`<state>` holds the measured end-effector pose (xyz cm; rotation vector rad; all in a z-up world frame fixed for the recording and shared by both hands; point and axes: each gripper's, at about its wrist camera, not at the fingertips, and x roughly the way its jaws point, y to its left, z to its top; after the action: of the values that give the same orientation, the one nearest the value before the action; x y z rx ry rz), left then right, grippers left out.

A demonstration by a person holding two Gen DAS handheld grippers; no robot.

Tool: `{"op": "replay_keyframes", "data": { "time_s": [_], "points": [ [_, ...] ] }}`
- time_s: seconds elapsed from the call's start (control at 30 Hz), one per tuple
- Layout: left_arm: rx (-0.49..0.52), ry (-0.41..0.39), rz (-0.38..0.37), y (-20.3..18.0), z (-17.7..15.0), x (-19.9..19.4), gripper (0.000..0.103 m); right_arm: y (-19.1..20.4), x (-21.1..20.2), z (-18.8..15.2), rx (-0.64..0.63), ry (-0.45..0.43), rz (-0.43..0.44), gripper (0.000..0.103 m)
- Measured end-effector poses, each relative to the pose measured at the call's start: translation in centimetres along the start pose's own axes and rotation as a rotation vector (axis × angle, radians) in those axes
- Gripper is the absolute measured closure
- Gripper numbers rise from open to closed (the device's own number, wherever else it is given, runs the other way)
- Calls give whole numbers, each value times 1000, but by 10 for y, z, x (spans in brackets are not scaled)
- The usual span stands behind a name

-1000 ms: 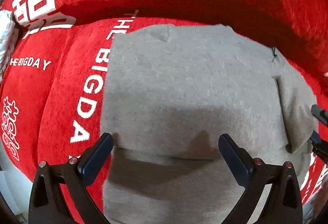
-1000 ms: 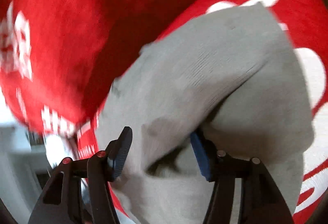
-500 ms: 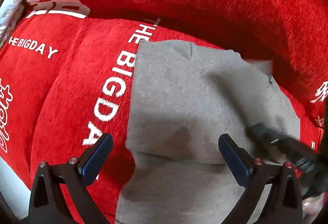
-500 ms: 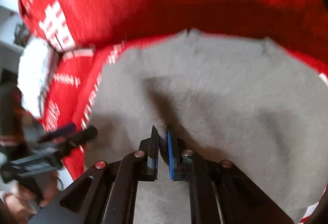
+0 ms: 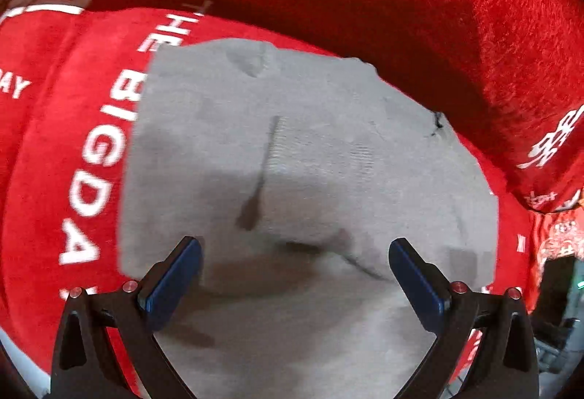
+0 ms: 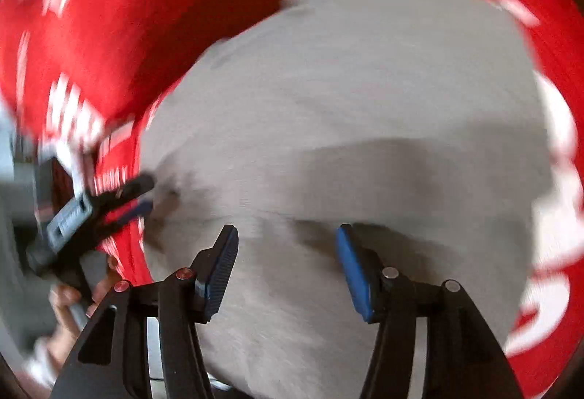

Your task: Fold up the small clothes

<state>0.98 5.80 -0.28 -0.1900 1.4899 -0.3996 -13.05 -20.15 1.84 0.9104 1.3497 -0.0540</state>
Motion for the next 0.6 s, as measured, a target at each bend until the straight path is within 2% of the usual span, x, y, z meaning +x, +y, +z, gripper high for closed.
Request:
{"op": "replay_keyframes", "data": {
  "time_s": [0.03,0.1,0.13,0.2,0.27,0.3,0.33,0.5,0.6],
  "points": [
    [-3,0,-6,-3,1,1,3,-15,-6,-1,64,-20,18,43],
    [-13,3,9,-6,5,3,26,-49,-20,-3,210,-68,61,43],
    [-24,12,18,-6,8,5,33,-66,-25,-4,283,-90,84,43],
    [-37,18,13,-6,13,7,71,-86,-31,-3,382,-133,119,43],
    [-32,26,-7,-7,16,7,95,-101,-35,0,466,-175,167,47],
    [-25,18,-16,-8,17,5,94,-104,-35,3,480,-187,172,79],
    [-14,4,-21,-10,16,0,94,-104,-36,7,474,-188,149,97],
    [48,-35,-19,-16,1,-18,94,-87,-47,14,312,-204,96,97],
    [64,-11,5,-12,-12,-10,94,-109,-53,14,282,-174,48,97]
  ]
}}
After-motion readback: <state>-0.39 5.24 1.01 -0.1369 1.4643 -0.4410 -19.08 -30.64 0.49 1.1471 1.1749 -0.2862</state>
